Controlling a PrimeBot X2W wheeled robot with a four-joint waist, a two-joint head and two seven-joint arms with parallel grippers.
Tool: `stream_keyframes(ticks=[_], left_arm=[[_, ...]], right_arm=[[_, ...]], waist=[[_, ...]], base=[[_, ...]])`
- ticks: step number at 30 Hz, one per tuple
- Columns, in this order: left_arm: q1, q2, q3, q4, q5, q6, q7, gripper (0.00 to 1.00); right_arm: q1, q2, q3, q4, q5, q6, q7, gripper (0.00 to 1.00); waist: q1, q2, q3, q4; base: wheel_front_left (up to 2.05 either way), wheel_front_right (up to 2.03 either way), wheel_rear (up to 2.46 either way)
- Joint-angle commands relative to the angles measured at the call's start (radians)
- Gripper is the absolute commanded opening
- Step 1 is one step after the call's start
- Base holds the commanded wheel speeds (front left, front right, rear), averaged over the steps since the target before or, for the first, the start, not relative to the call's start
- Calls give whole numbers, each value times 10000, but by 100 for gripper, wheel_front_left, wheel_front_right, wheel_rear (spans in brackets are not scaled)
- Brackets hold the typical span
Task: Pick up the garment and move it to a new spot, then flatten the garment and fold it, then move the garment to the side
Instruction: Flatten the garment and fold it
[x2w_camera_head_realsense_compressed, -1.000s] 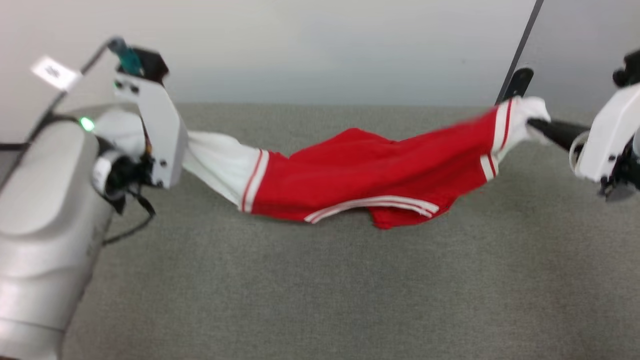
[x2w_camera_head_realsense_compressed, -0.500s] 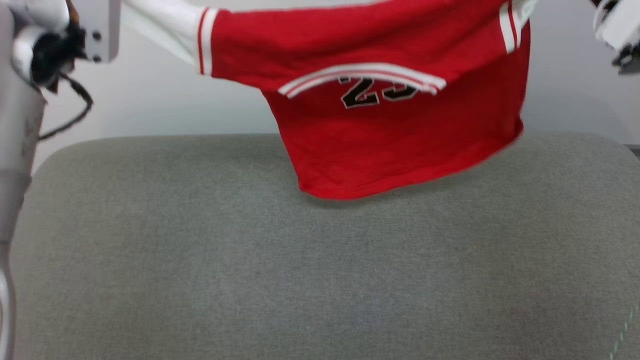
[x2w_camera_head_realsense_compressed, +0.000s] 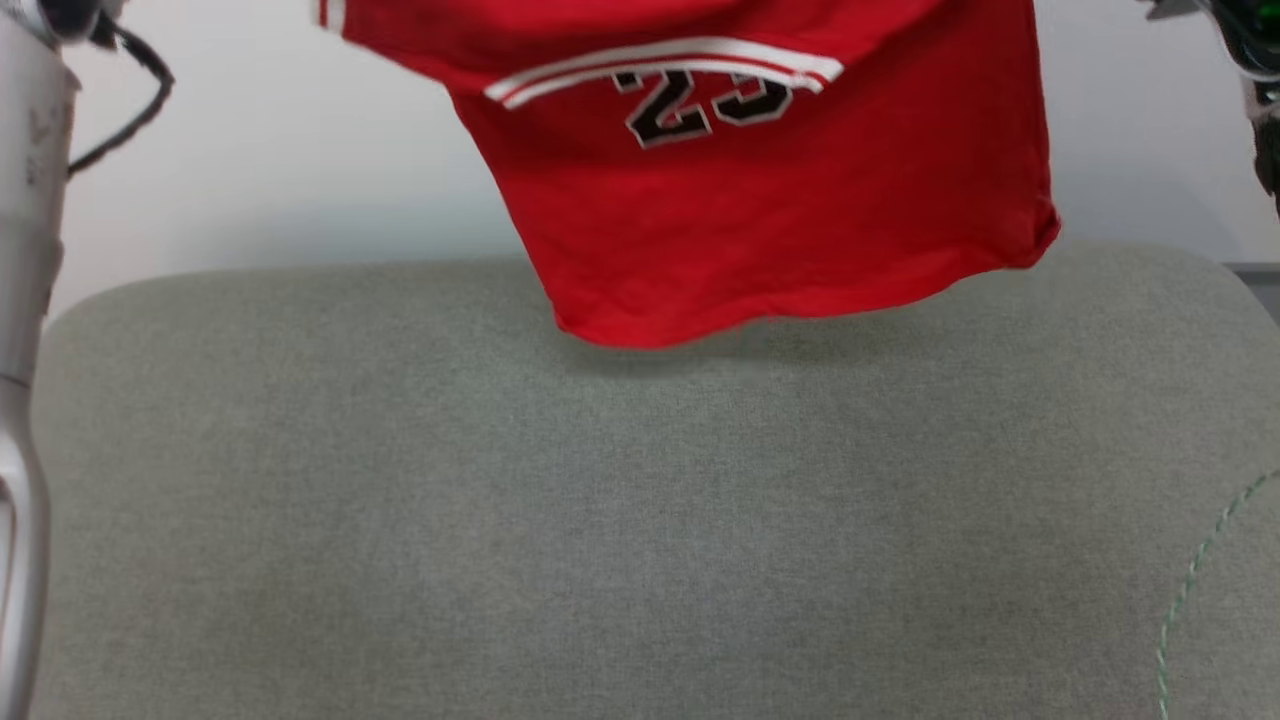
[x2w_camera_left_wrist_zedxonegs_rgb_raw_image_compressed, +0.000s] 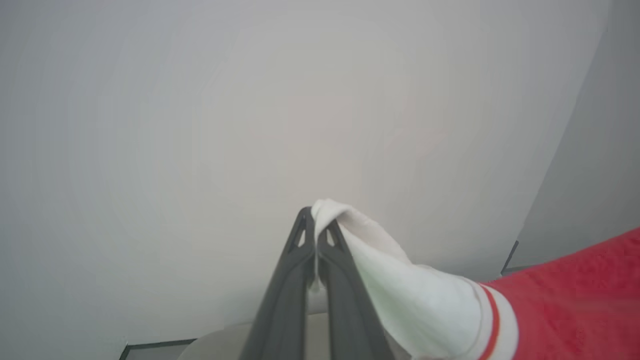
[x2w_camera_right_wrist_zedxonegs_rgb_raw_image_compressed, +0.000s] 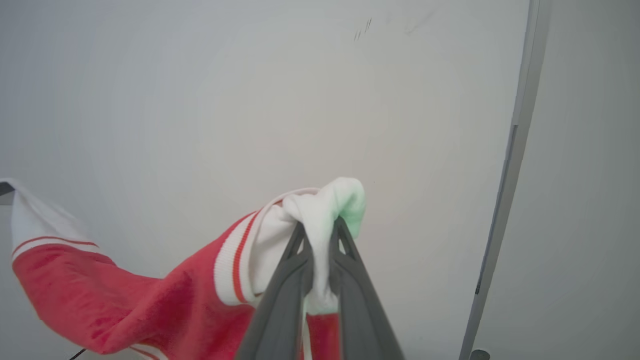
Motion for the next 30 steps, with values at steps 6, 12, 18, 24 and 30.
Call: stream_keyframes(ticks=[6, 12, 18, 24, 30], left_arm=[[-844, -324, -78, 722, 280, 323, -1171, 0], [-1708, -579, -5, 980, 319, 496, -2109, 0], [-2606, -773, -81, 1067, 549, 620, -2959, 0], [-3570, -1159, -181, 1195, 675, 592, -3937, 0], [-4705, -1630, -112, 1150, 727, 811, -5418, 0]], right_arm=[[-826, 429, 375, 1134, -330, -7, -885, 0], [-1528, 520, 575, 1714, -555, -7, -1814, 0], [-2241, 429, 745, 2025, -917, -7, -2861, 0], [-3055, 366, 764, 2566, -1359, -7, -4481, 0], [-4184, 183, -129, 2773, -2206, -7, -5094, 0]], waist=[[0, -1, 704, -28], [0, -1, 2078, -1], [0, -1, 3520, 43], [0, -1, 5093, 250], [0, -1, 6508, 595]], base=[[0, 0, 0], [0, 0, 0], [0, 0, 0], [0, 0, 0], [0, 0, 0]])
